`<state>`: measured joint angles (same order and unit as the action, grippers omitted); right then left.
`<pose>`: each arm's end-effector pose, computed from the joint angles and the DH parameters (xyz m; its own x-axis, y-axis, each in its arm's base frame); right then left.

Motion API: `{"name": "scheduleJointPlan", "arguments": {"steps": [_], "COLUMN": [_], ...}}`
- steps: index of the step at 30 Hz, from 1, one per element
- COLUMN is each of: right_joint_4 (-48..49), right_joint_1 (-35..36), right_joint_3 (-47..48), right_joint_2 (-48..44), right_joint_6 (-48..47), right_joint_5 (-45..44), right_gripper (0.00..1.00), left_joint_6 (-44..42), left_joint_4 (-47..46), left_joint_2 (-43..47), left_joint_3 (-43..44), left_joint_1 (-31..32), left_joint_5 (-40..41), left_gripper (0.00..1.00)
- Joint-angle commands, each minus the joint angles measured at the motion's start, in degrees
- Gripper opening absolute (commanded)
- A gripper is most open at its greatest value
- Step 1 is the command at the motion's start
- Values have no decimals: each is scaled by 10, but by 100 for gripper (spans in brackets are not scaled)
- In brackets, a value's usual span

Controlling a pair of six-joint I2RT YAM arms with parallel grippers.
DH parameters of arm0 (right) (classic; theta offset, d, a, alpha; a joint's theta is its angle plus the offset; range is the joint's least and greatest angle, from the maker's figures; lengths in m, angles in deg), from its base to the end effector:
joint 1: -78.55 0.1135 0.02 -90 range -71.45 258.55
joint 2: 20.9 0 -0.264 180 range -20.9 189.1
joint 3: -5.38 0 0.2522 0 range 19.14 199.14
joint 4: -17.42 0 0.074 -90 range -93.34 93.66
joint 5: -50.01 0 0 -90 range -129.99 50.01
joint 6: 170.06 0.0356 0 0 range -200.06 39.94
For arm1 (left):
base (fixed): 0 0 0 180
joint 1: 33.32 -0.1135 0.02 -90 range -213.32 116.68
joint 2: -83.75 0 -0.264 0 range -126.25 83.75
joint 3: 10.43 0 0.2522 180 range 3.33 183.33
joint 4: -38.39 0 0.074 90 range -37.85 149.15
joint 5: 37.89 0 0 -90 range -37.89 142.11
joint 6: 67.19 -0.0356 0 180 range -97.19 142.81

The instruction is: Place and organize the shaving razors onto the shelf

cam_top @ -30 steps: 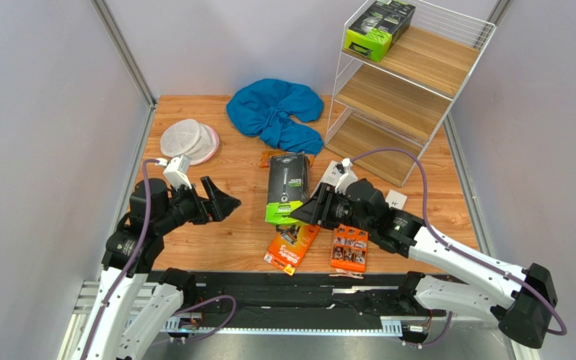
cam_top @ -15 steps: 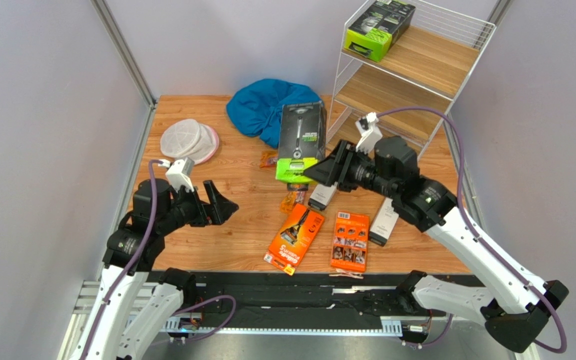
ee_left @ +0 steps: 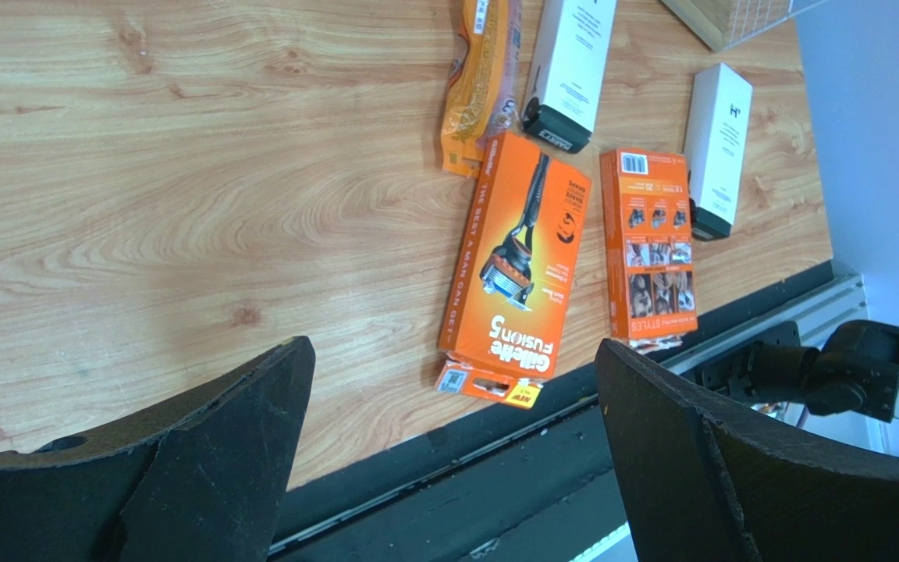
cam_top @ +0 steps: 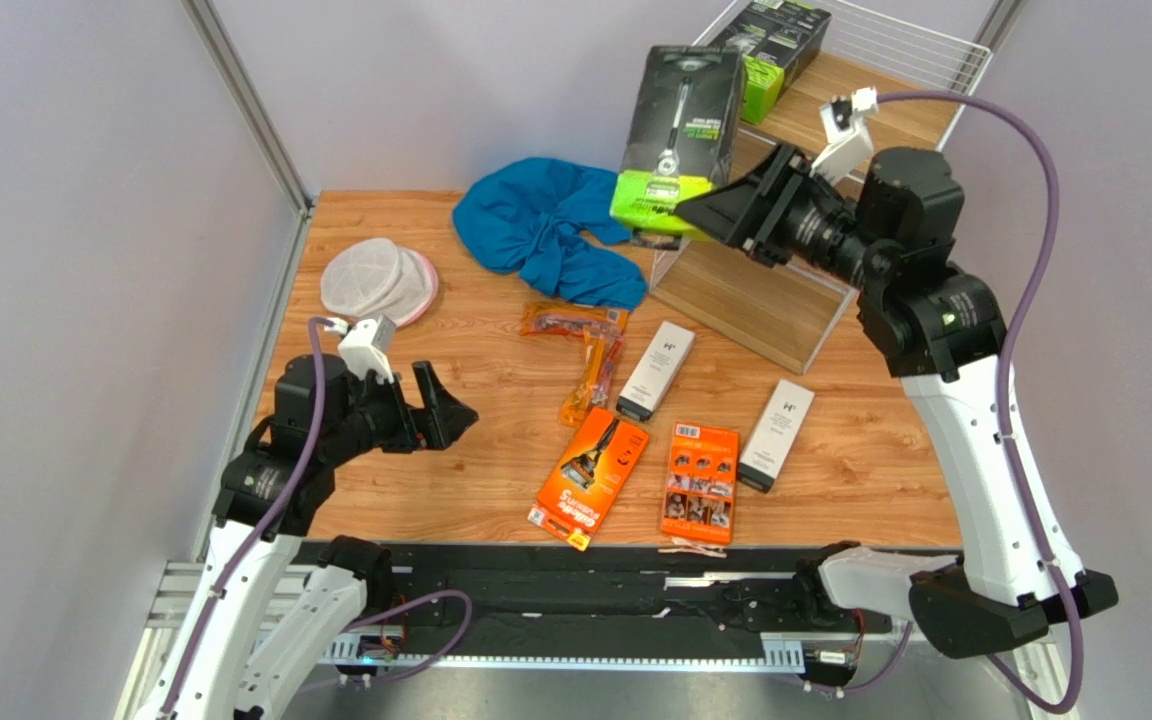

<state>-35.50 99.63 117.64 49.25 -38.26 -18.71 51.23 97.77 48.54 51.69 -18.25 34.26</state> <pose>0.2032 0.0922 0.5108 -0.5756 0.4438 -0.6869 -0.3812 0.5975 0.7054 0.1132 -0.0418 0.3219 -0.6926 -0.2827 -0.6637 0.1906 0.8157 -0.5463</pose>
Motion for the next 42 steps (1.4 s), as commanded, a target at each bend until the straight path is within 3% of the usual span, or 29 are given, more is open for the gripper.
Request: {"name": "scheduleJointPlan", "arguments": {"steps": [1,12,19,31,42], "right_joint_4": [34,34,55,99,105], "right_joint_1": [-59,-228,-301,-339,-351], "right_joint_3": [69,176,157,114,107], "right_joint_2": [17,84,99,118,140], "right_joint_6": [-4,37,67,125,148], "right_joint_5": [67,139,169,174,183], "right_gripper": [0,0,0,0,10], "left_joint_6": [-11,-12,-10,-9,-8], "left_joint_4": [-6,-12,-13,-14,-11], "left_joint_2": [0,-2,-2,7,32], "left_joint_3": [-3,-7,-9,-10,-10], "left_joint_1": [0,0,0,0,0], "left_joint_5": [-4,-8,-10,-17,-13], "left_gripper": [99,99,99,99,99]}}
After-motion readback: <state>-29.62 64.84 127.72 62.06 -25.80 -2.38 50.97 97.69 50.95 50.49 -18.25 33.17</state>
